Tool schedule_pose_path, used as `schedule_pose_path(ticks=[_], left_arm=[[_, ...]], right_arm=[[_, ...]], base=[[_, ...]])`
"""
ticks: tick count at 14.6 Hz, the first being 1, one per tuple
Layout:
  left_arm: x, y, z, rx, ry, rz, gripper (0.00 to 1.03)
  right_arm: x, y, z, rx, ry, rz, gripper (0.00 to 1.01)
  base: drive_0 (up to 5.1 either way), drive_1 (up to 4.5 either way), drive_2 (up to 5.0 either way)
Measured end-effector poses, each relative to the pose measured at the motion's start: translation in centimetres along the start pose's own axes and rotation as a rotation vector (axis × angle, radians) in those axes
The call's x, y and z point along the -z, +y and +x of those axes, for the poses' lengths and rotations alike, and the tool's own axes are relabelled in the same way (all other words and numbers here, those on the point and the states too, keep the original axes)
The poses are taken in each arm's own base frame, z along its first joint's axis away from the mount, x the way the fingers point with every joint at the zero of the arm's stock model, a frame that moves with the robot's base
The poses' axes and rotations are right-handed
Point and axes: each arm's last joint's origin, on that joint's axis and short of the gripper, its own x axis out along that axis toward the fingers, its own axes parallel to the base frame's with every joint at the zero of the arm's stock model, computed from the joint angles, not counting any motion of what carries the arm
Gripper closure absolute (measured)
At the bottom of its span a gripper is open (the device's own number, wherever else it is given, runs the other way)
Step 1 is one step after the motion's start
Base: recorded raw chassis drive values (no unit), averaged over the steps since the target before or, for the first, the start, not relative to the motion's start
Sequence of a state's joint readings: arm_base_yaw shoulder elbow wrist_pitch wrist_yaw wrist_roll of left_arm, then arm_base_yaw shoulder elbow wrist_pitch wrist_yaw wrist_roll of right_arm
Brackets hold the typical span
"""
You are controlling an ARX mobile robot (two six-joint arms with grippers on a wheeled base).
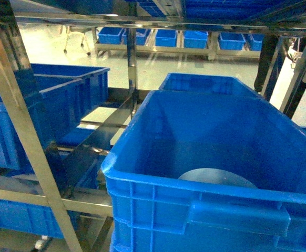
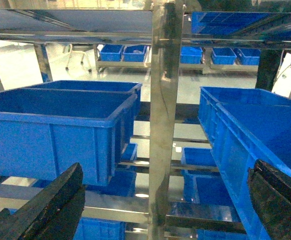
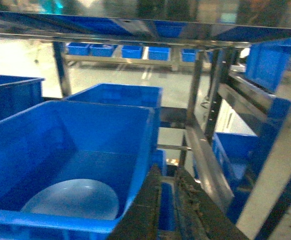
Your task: Place blue tray on left shelf second layer neatly
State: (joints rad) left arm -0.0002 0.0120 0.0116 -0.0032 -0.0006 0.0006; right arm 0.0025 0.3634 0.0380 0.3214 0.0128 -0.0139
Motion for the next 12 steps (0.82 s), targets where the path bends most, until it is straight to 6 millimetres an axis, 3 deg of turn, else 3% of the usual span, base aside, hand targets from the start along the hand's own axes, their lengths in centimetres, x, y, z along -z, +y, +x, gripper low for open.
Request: schedule_pose_path(ticks=[1, 5, 12], left_arm=[[0.0, 0.0, 0.0, 0.0, 0.0, 0.0, 0.05], [0.0, 0.0, 0.0, -0.002, 0.001, 0.0, 0.05], [0.0, 0.0, 0.0, 0.0, 0.001, 0.0, 0.05]], right_arm=[[0.4, 0.0, -0.4, -0.01, -0.015, 0.007, 0.99], [0.8, 0.0, -2.4, -0.009, -0.008, 0.01, 0.99], [0.8, 0.0, -2.4, -0.01, -0.009, 0.011, 0.99]], base=[[0.0, 0.0, 0.0], [0.0, 0.0, 0.0], [0.0, 0.0, 0.0]])
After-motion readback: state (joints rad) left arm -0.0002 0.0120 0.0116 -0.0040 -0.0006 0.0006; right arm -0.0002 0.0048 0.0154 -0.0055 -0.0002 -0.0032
